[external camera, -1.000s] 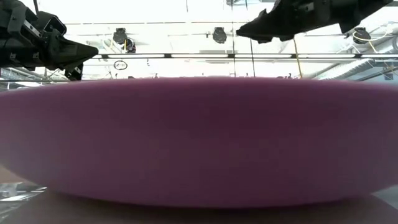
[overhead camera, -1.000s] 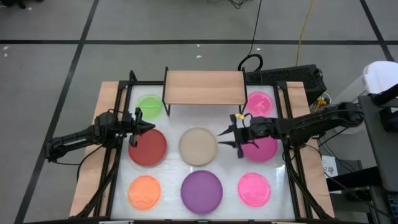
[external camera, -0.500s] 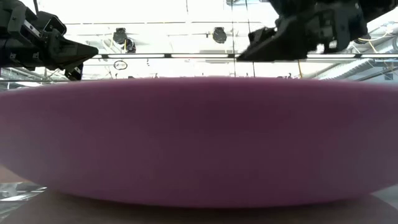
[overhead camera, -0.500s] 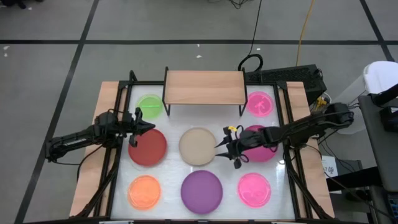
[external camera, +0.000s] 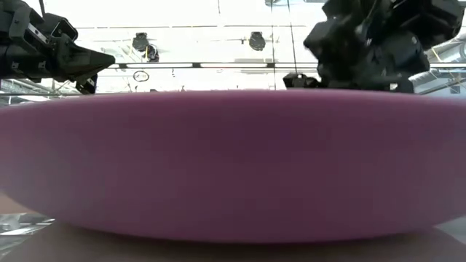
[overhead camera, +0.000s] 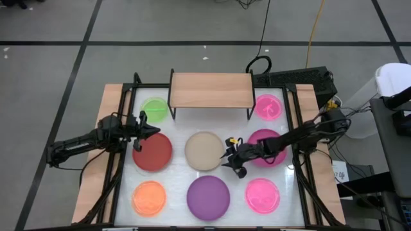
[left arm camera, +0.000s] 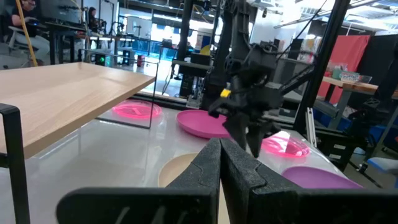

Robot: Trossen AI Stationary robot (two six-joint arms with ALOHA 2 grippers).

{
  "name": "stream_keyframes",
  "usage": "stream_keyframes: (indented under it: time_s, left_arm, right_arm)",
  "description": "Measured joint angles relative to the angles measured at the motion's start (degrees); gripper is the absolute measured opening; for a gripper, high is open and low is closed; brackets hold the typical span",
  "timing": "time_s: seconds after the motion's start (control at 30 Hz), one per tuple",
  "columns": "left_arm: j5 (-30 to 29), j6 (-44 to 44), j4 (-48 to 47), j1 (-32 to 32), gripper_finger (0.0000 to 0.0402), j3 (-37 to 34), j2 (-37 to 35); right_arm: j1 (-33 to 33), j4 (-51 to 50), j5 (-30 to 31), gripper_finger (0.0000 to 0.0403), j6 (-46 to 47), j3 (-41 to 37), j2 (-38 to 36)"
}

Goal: Place and stack plates onto a shelf
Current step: Put the gray plate on the shelf

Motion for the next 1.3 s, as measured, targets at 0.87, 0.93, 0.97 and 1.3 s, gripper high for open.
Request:
stream_keyframes:
  time_s: [0.87, 0.93, 0.97, 1.3]
  left_arm:
    - [0.00, 0.02, 0.01, -0.02, 0.0010, -0.01, 0.00]
    - [0.02, 0.02, 0.02, 0.00, 0.0010, 0.00, 0.00]
    - [0.02, 0.01, 0.02, -0.02, 0.0010, -0.01, 0.00]
    - [0.00, 0.00, 0.02, 0.00, 0.0010, 0.00, 0.02]
  right_arm:
    - [-0.13, 8.64, 5.67, 0.0004, -9.07, 0.26, 6.42]
    - [0.93, 8.44, 5.53, 0.0003, -10.30, 2.44, 4.40]
    - [1.45, 8.23, 5.53, 0.0003, -11.28, 3.79, 3.26]
    - [-5.37, -13.83, 19.00, 0.0001, -16.70, 28.24, 0.25]
